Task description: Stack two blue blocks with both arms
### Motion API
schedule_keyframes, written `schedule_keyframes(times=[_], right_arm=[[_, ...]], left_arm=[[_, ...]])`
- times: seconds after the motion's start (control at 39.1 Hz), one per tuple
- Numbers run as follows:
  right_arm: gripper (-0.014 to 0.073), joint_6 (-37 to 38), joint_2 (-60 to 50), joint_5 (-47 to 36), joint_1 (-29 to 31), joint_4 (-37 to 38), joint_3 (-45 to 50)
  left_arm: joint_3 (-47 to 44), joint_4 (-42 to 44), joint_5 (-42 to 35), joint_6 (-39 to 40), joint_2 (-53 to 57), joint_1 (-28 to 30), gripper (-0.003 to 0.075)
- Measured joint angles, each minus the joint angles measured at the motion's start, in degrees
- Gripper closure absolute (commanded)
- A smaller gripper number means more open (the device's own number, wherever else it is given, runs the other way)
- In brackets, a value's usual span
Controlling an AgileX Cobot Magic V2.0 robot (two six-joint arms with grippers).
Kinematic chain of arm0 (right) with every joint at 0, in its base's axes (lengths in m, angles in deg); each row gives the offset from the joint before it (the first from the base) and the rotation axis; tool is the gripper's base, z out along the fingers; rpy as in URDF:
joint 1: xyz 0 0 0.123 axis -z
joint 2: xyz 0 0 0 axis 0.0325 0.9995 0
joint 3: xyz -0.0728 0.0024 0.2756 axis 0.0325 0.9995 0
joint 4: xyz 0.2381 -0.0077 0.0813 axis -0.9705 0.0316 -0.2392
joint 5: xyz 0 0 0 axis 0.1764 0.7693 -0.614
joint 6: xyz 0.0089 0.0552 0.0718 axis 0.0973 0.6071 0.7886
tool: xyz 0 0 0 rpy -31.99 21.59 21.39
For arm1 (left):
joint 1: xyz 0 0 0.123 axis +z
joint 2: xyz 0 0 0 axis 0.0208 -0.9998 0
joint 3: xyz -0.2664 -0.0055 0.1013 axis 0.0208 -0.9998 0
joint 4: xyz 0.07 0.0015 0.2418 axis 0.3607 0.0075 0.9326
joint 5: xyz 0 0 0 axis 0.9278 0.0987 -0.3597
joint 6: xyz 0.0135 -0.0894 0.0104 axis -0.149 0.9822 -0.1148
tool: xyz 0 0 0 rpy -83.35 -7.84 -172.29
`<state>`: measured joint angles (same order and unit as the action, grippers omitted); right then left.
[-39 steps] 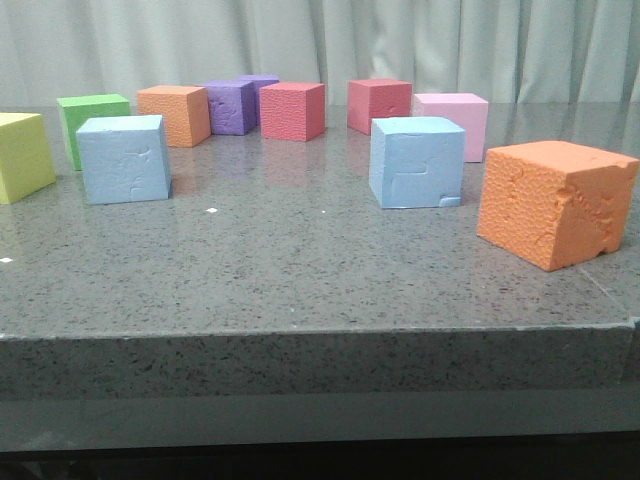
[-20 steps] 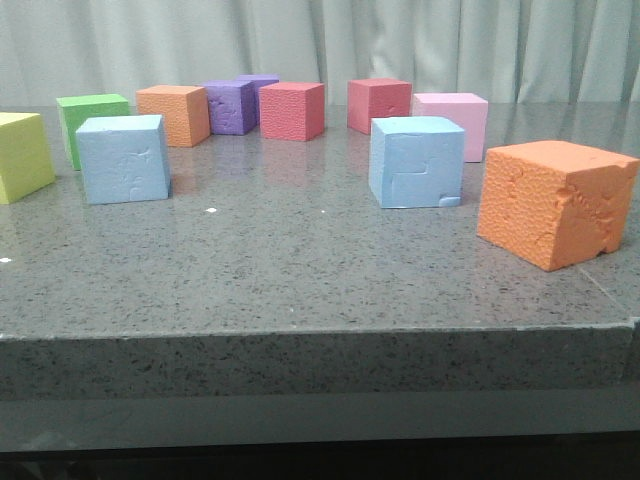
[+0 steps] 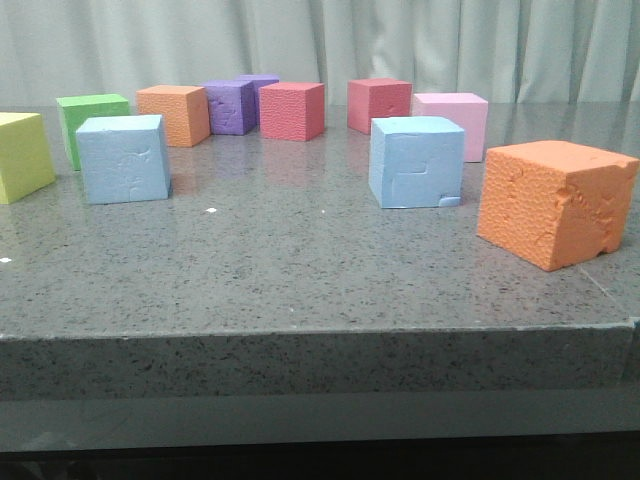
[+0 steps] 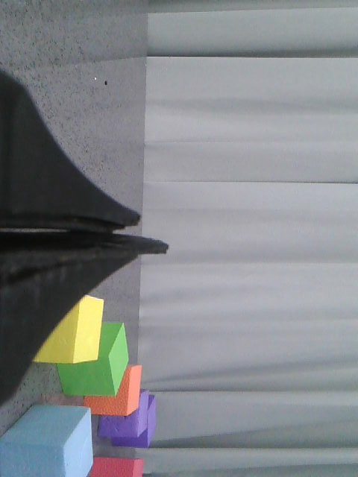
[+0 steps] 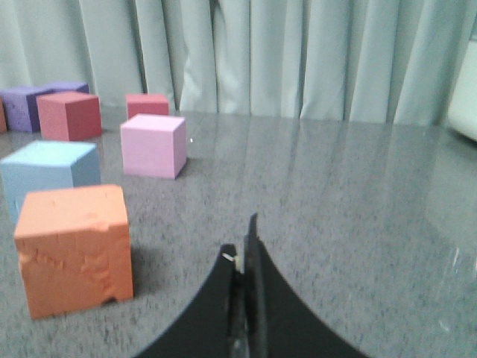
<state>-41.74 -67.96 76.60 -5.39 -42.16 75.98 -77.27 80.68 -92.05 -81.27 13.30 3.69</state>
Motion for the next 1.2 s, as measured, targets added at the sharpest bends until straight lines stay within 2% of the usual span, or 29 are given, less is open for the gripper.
schedule_keyframes(times=[0.2,0.43,0.54,0.69,0.87,1.0,1.2], right_arm=[[0.0661,0.0,0.0,1.02,0.0,0.0,-6.19],[0.0661,0.0,-0.03,8.19,0.0,0.0,-15.19],[0.0661,0.0,1.68,10.91,0.0,0.0,-19.06],[0.0661,0.04,7.11,15.28,0.0,0.0,-25.66],[0.0661,0.04,16.54,24.61,0.0,0.0,-34.43],[0.0661,0.04,23.29,28.94,0.0,0.0,-38.48],[0.0661,0.04,28.65,29.0,0.0,0.0,-39.71]], left_arm=[[0.0,-0.03,-3.39,0.0,0.0,0.0,0.0741],[0.24,-1.05,-13.79,0.0,0.0,0.0,0.0741],[1.85,-1.2,-13.36,0.0,0.0,0.0,0.0741],[9.4,-1.24,-5.28,0.0,0.0,0.0,0.0741],[19.77,-1.12,15.14,0.0,-1.3,0.0,0.0741],[25.05,-0.9,22.47,-0.09,-8.01,0.0,0.0741],[33.24,-0.81,30.6,-0.09,-21.97,0.0,0.0741]])
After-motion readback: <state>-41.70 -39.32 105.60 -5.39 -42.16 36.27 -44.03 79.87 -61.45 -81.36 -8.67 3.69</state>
